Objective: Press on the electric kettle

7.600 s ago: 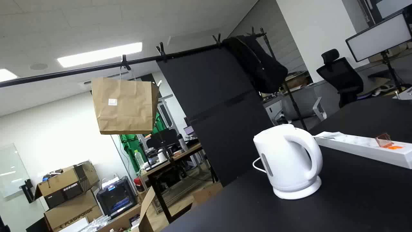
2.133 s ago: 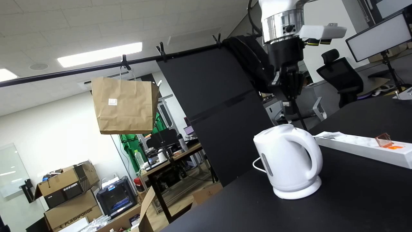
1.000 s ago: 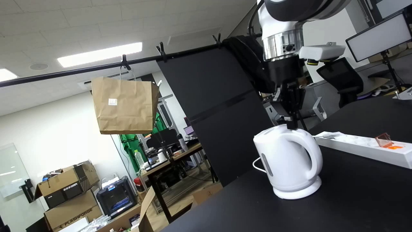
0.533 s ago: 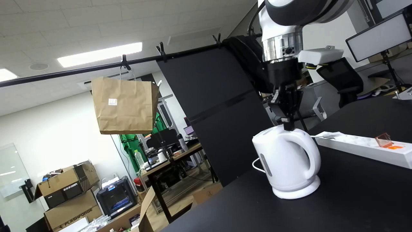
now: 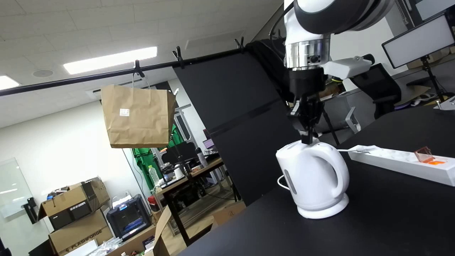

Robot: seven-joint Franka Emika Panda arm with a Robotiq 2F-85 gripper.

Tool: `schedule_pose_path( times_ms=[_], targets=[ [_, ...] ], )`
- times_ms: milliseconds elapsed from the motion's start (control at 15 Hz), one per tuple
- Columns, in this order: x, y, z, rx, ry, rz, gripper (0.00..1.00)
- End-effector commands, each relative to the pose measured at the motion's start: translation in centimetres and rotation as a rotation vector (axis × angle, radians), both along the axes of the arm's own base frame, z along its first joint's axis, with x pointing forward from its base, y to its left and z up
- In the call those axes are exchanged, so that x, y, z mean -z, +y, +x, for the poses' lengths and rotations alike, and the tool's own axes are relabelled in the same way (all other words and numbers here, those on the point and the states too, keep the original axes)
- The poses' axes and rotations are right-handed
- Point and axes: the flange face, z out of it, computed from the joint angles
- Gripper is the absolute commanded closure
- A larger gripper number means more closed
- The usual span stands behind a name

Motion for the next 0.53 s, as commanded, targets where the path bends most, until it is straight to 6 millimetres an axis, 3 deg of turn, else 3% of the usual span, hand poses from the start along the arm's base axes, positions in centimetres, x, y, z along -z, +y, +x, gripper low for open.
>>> schedule_pose_path(
  times_ms=[0,467],
  targets=[
    [-2.3,0.9,-0.1,-0.007,-0.028,0.004,1.00],
    [-6.7,2.0,-0.9,-0.028,-0.083,-0.001,1.00]
  ],
)
